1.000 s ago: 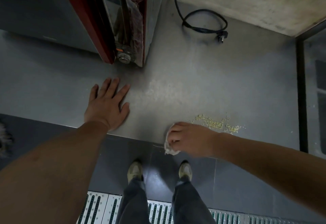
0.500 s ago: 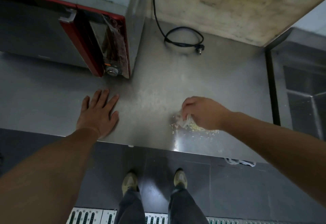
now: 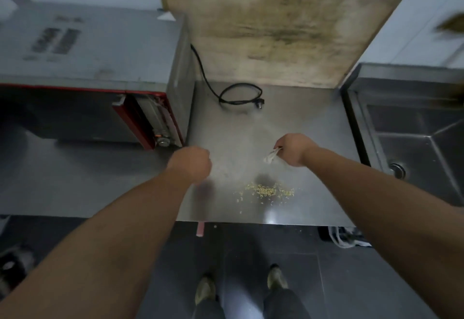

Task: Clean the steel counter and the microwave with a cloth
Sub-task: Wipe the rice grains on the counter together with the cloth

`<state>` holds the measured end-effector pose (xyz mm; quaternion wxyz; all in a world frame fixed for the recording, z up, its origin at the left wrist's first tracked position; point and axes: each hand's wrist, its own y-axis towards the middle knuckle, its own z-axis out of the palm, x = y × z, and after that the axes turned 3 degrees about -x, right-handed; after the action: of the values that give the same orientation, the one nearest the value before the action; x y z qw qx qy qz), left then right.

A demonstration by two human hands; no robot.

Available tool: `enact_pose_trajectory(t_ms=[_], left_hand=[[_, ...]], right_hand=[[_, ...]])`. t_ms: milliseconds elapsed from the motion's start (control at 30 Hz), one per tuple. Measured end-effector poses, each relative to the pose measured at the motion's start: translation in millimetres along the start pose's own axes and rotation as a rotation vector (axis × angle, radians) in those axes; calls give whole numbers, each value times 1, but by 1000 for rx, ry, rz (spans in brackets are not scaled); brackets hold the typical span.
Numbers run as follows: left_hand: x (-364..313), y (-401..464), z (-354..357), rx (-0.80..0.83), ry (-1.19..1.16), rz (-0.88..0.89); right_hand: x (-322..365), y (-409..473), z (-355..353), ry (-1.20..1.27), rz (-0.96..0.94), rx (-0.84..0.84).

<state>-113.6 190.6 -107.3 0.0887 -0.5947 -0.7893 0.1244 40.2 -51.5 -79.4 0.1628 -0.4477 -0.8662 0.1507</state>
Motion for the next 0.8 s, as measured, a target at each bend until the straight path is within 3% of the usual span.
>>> enact_pose_trajectory(t_ms=[133,300,367,433,467,500,600,633,800], left_hand=[[-39,-1,-34,-146,-69,55],[-56,-13,-34,-85,-156,3],[-56,-18,-35,-111,-140,-40],[-57,-22,-43,-173,-168,-97],[-57,-25,-48,-208,-175,-112],[-57,-27,-51,-232,-170,-116],[-53,-38,-57,-228,-125,-112],[-51,-39,-60,-217,-115,-109],[-38,-37,-58,-47,-161,-101]], right_hand=[[14,-10,-43,-35,-56,-56],[18,-24,-97,93,-60,-130],[20,-35,-111,490,-59,-163],[18,-45,-117,1174,-8,-205],[16,-48,-111,1319,15,-189],[15,-48,-101,1257,44,-183],[-3,-56,-46,190,130,-18],[-13,-57,-31,51,185,-16],[-20,-64,-32,169,115,-78]])
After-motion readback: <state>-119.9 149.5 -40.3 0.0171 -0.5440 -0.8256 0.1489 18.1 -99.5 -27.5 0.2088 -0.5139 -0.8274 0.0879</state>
